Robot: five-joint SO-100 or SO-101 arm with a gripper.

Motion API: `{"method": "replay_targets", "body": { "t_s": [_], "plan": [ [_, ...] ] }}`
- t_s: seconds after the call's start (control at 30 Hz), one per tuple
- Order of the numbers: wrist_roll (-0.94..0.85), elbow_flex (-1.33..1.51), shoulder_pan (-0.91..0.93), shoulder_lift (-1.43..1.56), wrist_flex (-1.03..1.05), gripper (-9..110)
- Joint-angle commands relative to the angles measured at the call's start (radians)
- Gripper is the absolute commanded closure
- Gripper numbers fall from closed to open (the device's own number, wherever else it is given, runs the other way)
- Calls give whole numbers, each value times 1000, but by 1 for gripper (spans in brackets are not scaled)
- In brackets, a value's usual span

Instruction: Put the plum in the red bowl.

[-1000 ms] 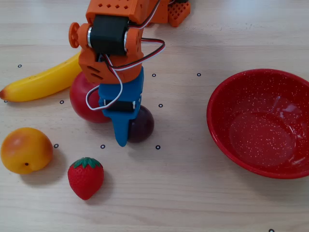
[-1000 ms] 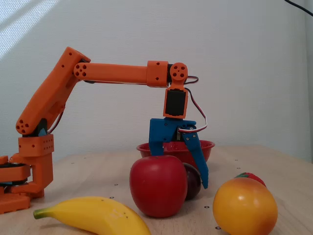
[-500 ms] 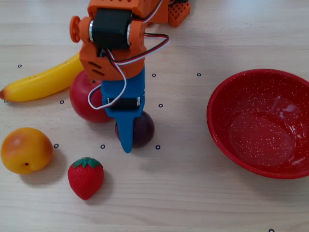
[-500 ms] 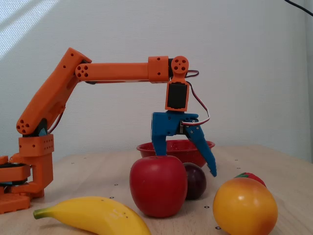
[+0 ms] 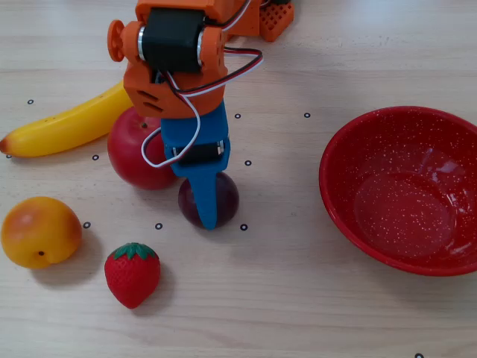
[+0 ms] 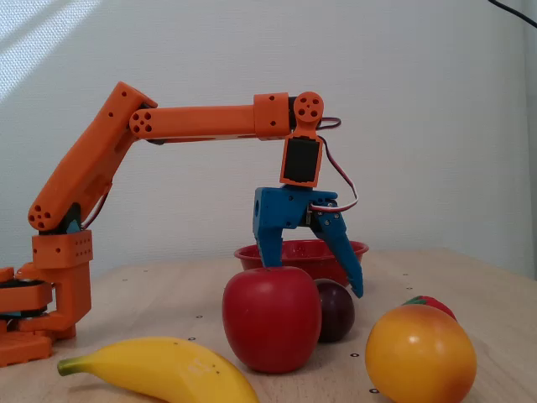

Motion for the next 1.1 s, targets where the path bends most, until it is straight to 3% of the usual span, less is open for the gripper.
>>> {"method": "replay_targets", "body": {
  "t_s": [0.0,0.63,0.7,0.8,1.07],
  "plan": [
    [46,-51,28,28,26,57],
    [118,-63,32,-69,-55,62],
    [126,-63,34,-74,-57,69],
    [132,-67,35,-71,-51,101],
    [57,-80,29,117,84,101]
  ]
}}
